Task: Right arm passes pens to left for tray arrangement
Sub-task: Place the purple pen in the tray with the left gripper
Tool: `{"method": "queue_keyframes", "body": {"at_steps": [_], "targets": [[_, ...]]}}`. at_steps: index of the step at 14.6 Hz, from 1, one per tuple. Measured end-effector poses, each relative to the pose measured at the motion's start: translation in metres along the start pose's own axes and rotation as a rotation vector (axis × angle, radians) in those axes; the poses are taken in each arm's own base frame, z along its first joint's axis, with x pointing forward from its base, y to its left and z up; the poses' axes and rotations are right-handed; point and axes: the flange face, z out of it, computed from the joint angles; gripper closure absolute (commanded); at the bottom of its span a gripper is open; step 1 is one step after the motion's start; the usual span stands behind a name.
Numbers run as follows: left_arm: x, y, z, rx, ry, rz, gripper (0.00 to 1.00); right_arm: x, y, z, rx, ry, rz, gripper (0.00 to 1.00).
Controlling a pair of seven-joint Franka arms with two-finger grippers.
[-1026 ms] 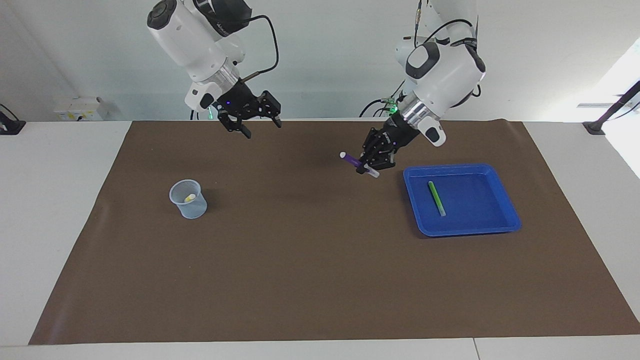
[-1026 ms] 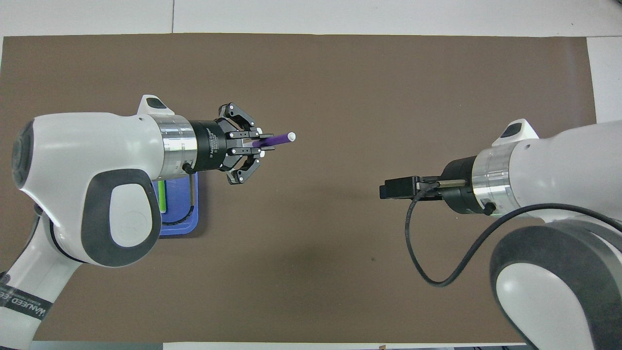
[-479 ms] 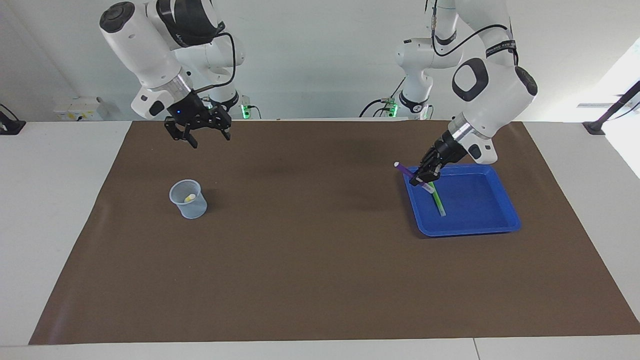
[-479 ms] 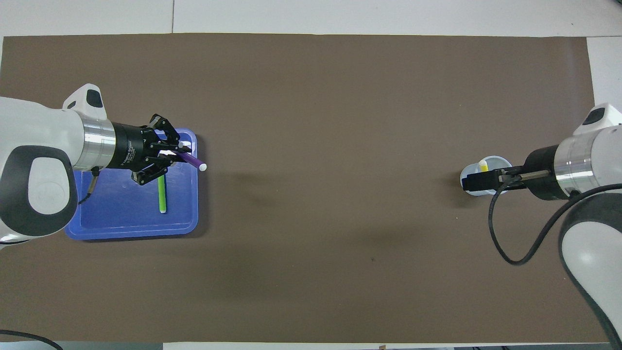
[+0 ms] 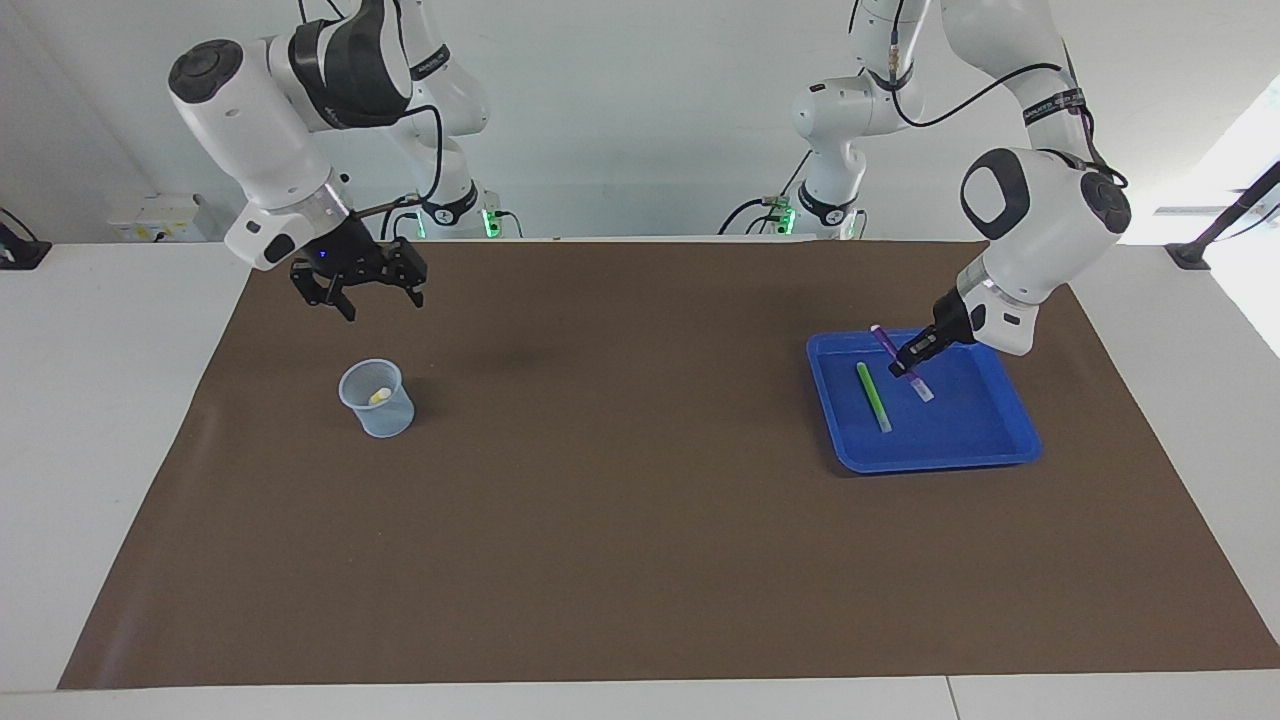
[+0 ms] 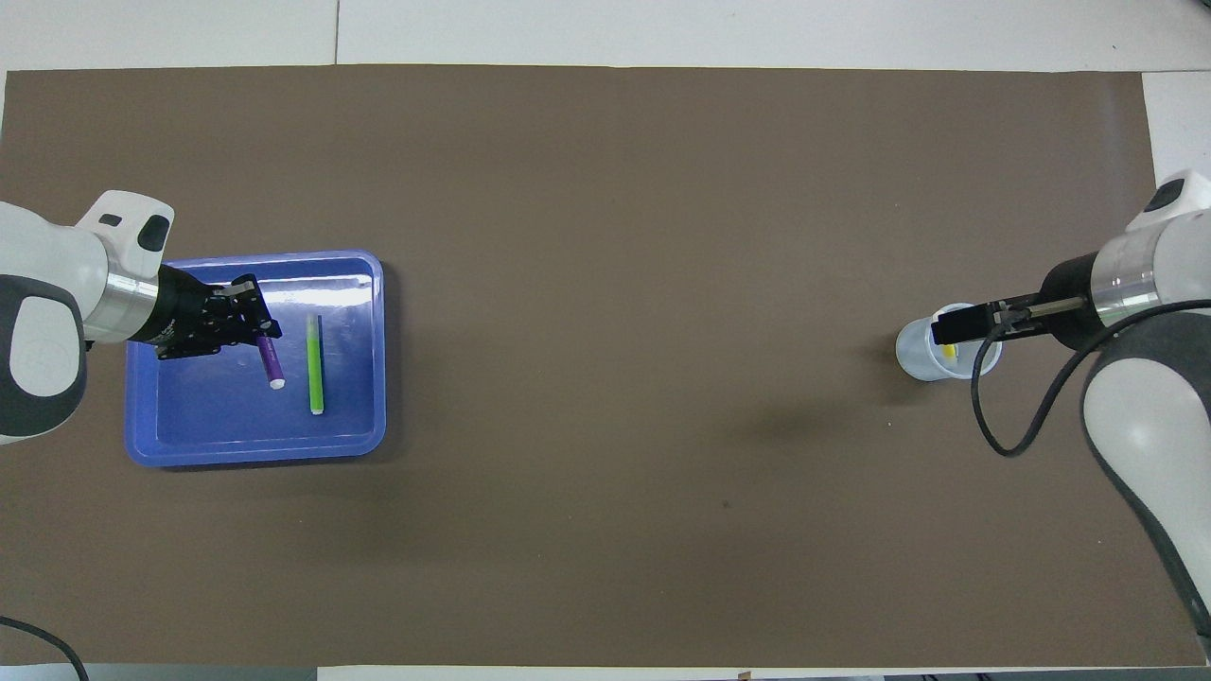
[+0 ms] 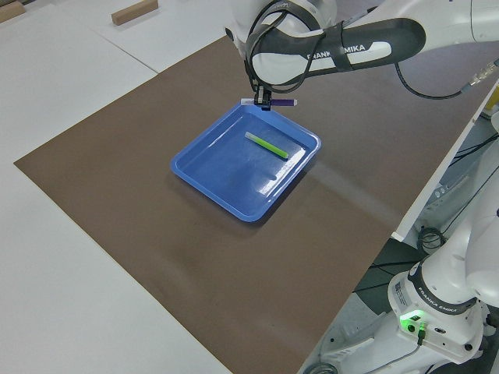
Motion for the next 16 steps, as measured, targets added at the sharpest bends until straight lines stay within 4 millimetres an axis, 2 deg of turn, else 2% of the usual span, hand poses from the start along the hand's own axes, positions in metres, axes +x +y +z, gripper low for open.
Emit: {"method": "queue_keyframes", "body": {"at_steps": [3,4,6,8,10,12,14,16], "targets": [[0.008,-0.019,0.018,0.092,-0.019,0.215,1.00,0.031,0.031,0.036,0.001,0.001,0.007,0.01],[0.009,-0.022,0.025,0.122,-0.019,0.262,1.00,0.037,0.035,0.049,0.003,-0.009,0.003,0.01],[0.009,-0.024,0.041,0.163,0.002,0.315,1.00,0.039,0.027,0.069,-0.027,-0.053,-0.106,0.01],[0.009,-0.026,0.053,0.202,0.010,0.351,1.00,0.038,0.010,0.078,-0.068,-0.086,-0.280,0.01],[0.007,-0.021,0.058,0.215,0.004,0.376,1.00,0.035,0.006,0.081,-0.080,-0.095,-0.395,0.02],[0.005,-0.015,0.059,0.218,0.005,0.391,1.00,0.031,0.009,0.086,-0.085,-0.086,-0.506,0.10],[0.005,-0.015,0.059,0.219,0.008,0.391,1.00,0.025,0.011,0.094,-0.099,-0.103,-0.621,0.24],[0.007,-0.019,0.058,0.217,0.018,0.384,1.00,0.023,0.013,0.098,-0.123,-0.098,-0.725,0.26]]}}
